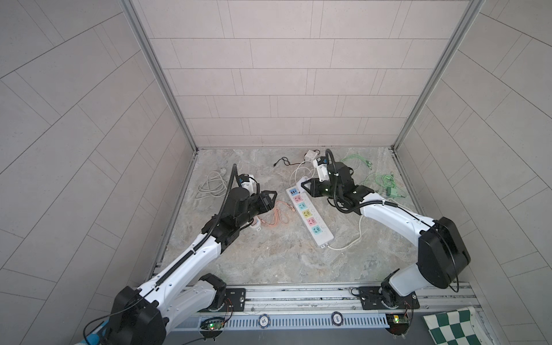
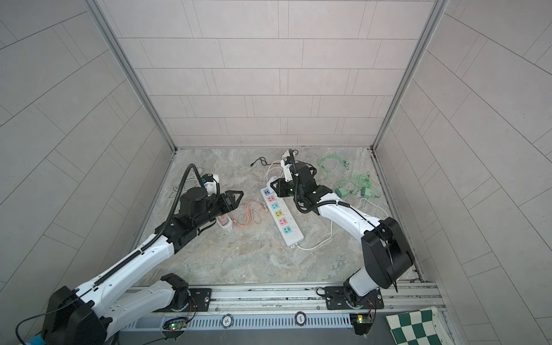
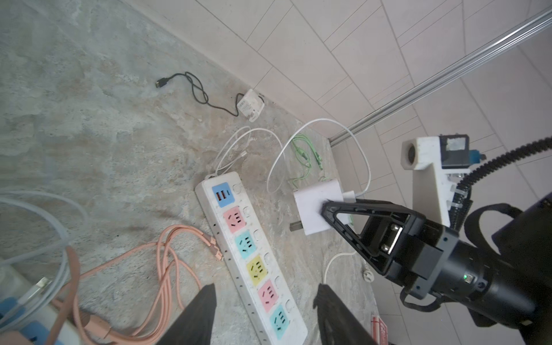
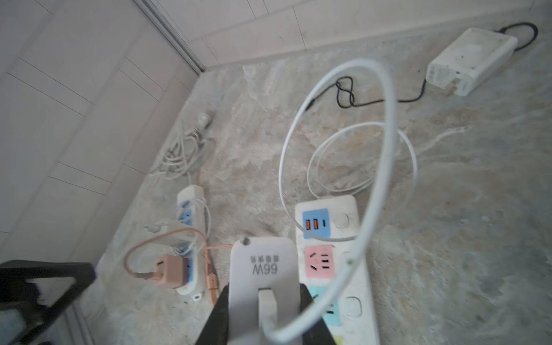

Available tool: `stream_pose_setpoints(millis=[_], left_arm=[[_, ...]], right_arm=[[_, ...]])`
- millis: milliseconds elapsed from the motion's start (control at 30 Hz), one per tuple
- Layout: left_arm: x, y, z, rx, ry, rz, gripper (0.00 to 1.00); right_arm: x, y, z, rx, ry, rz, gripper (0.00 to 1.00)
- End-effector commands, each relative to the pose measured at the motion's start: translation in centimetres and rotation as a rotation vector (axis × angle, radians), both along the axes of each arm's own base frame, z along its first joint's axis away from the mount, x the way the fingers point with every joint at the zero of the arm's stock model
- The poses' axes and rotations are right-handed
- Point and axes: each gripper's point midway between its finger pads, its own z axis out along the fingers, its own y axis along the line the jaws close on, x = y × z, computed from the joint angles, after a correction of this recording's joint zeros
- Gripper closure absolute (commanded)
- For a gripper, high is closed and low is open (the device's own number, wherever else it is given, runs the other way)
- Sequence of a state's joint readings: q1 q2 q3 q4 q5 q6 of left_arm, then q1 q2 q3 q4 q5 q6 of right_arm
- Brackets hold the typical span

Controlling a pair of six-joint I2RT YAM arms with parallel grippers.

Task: Insert the plug
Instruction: 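Carry the charger over the colourful strip with right gripper while left grips strip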

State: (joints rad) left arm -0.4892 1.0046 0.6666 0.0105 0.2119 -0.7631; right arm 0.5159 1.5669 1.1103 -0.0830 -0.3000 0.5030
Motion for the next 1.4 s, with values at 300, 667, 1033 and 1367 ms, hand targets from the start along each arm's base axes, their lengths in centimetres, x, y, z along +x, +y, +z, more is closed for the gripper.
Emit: stream_pose_setpoints(millis=[300,667,1033,1367], left_arm=[[-0.5,-0.6,-4.8,0.094,0.08,-0.079,0.4],[1.4,-3.0,-6.7,0.08,0.123,-0.147,0.46],[3.9,-4.8,-8.8,0.126,0.155,-0.194,0.51],[5.7,-6.0,-10.1,0.146,0.185,-0.21,0.52]], right_arm=[[1.1,-1.6,-6.4,-0.274,0.124,0.009,0.94],[2.0,-0.4,-5.8,-0.275,0.091,0.05,0.94],[2.1,-1.3,-5.4,-0.296,0.07,0.037,0.94],[1.7,-4.2,-5.7,-0.338,0.111,-0.028,0.94]])
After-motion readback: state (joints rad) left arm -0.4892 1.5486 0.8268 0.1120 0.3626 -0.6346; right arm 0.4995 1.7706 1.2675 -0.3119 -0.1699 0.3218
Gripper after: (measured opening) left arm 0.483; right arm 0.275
